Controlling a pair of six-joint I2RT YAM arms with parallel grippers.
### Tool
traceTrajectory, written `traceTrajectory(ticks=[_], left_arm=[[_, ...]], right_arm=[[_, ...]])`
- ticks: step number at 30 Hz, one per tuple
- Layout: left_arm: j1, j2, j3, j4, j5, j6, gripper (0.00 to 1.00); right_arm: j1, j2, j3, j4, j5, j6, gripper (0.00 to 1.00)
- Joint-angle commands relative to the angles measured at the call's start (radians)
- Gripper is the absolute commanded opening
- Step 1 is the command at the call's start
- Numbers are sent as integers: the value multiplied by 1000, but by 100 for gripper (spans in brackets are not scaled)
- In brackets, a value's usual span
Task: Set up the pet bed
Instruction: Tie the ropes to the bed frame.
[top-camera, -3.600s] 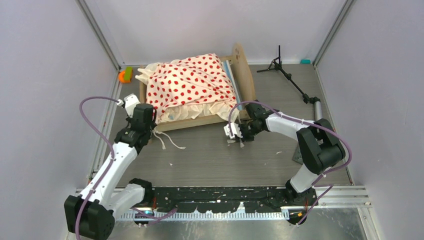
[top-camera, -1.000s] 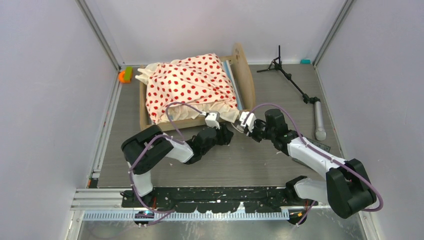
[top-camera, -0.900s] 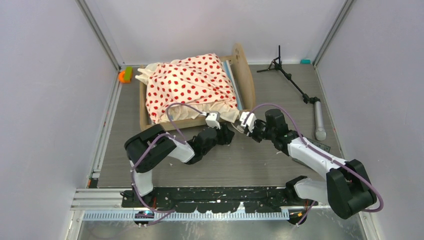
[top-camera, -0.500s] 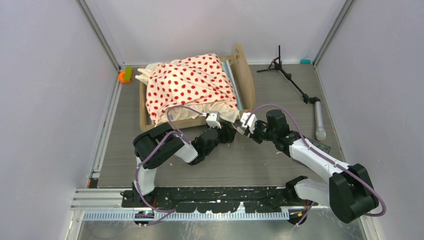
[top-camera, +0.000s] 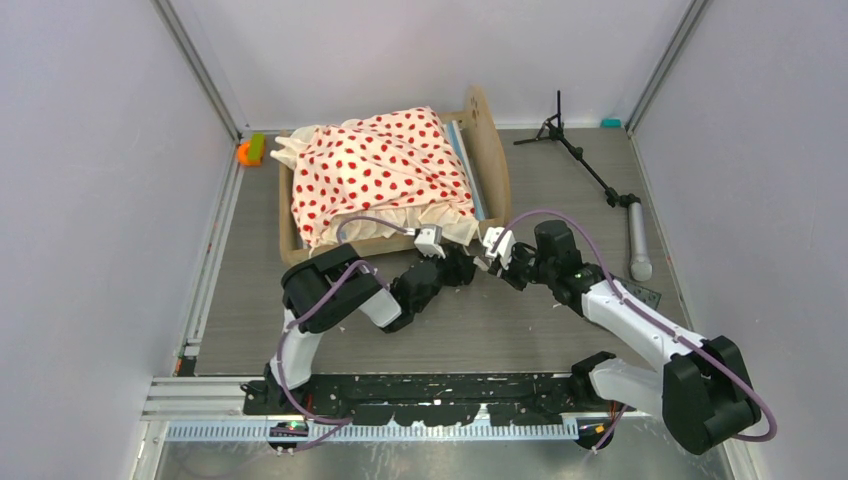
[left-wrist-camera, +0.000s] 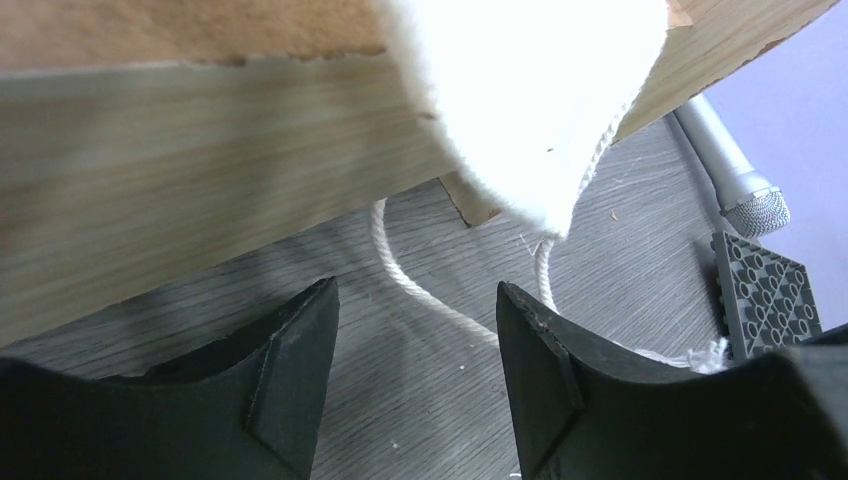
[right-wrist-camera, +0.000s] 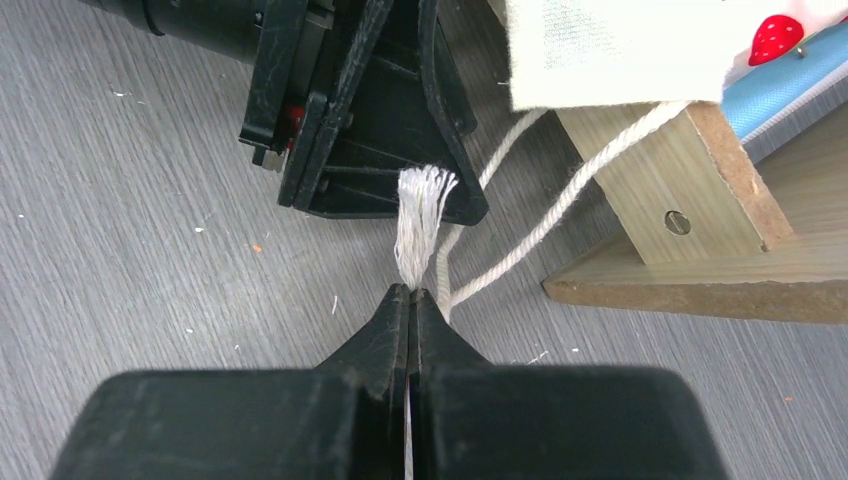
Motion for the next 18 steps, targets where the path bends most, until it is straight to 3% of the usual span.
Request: traceTrajectory(ticks=[1,14,18], left_arm=[[13,14,38,83,-58,14,61],[37,53,74,84,-76,-3,61],[39,67,97,98,-39,-4,54]], right_arm=[[-5,-34,33,-2,-30,17,0],[-5,-41,37,-15,-48,17,0],[-5,-36,34,-16,-48,16,0]])
